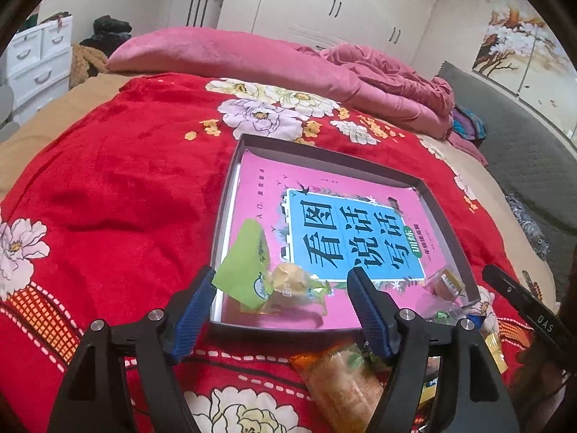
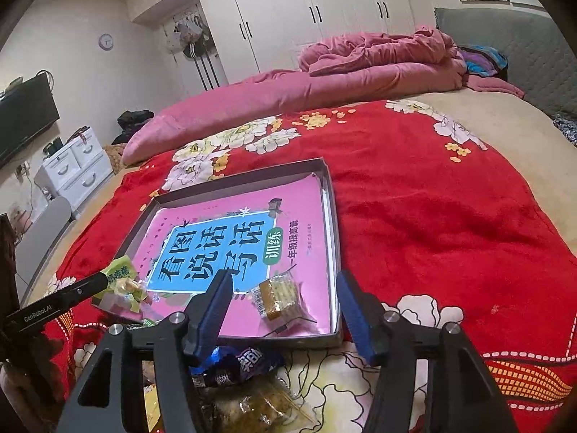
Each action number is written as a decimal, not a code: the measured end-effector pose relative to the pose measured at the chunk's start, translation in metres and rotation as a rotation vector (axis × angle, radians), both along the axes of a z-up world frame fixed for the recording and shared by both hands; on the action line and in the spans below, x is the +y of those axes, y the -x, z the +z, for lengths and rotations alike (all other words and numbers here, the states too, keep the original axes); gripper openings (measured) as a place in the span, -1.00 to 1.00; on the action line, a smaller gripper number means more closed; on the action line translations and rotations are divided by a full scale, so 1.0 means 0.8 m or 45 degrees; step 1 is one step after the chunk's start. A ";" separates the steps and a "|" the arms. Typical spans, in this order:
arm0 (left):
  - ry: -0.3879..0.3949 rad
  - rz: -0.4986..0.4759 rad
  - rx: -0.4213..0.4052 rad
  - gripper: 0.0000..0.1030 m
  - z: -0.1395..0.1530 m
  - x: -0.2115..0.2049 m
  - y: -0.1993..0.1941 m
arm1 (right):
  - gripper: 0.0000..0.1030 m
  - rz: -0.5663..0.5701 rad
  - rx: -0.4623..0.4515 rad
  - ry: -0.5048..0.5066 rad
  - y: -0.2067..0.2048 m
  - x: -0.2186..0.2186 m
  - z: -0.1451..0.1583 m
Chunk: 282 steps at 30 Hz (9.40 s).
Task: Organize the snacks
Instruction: 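Lower both snacks into the tray and open both grippers, then withdraw both grippers from the tray back toward the snack pile, then grasp the orange-capped cracker bag with the left gripper while the right gripper grasps a yellow bag, then lift and carry the cracker bag and yellow bag over the tray with both grippers, then lower both bags onto the book in the tray and open both grippers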
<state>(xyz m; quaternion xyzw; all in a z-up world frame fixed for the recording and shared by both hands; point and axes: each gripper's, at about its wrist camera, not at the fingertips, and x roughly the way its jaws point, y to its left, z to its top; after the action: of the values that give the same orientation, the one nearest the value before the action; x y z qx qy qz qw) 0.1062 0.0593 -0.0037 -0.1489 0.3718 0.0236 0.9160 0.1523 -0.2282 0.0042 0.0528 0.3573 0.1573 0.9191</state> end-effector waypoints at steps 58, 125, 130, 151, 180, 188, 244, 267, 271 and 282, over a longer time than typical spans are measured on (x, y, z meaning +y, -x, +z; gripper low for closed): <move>-0.038 -0.046 0.088 0.50 0.002 -0.023 0.067 | 0.28 0.269 0.034 0.030 0.110 0.046 0.008; 0.030 -0.183 0.146 -0.55 -0.010 -0.065 0.055 | -0.63 0.408 0.010 -0.197 0.087 0.053 0.012; 0.091 -0.181 0.024 -0.55 0.011 -0.049 0.065 | -0.63 0.393 -0.042 -0.218 0.091 0.044 0.024; 0.148 -0.063 -0.087 -0.55 0.020 -0.013 0.043 | -0.63 0.152 -0.105 -0.413 0.051 -0.029 0.046; 0.204 -0.111 -0.042 -0.54 -0.009 -0.023 -0.023 | -0.63 0.033 -0.107 -0.495 -0.008 -0.018 0.039; 0.206 -0.143 -0.033 -0.54 -0.014 -0.032 -0.040 | -0.63 -0.057 -0.084 -0.470 -0.027 -0.015 0.023; 0.220 -0.081 -0.023 -0.49 -0.029 -0.015 -0.077 | -0.22 -0.095 0.089 -0.309 -0.048 -0.019 -0.023; 0.249 -0.061 -0.089 0.25 -0.008 -0.001 -0.048 | 0.09 -0.088 -0.052 -0.220 -0.030 -0.025 0.004; 0.235 -0.067 -0.106 0.35 -0.002 -0.002 -0.041 | 0.27 -0.079 -0.099 -0.228 -0.023 -0.027 0.013; 0.151 -0.098 -0.122 0.44 0.009 -0.016 -0.025 | 0.32 -0.068 -0.139 -0.206 -0.015 -0.026 0.023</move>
<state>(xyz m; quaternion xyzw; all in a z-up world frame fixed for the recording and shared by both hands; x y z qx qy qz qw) 0.1259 0.0462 0.0036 -0.1897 0.3336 -0.0408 0.9225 0.1641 -0.2487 0.0227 0.1276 0.2914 0.1638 0.9338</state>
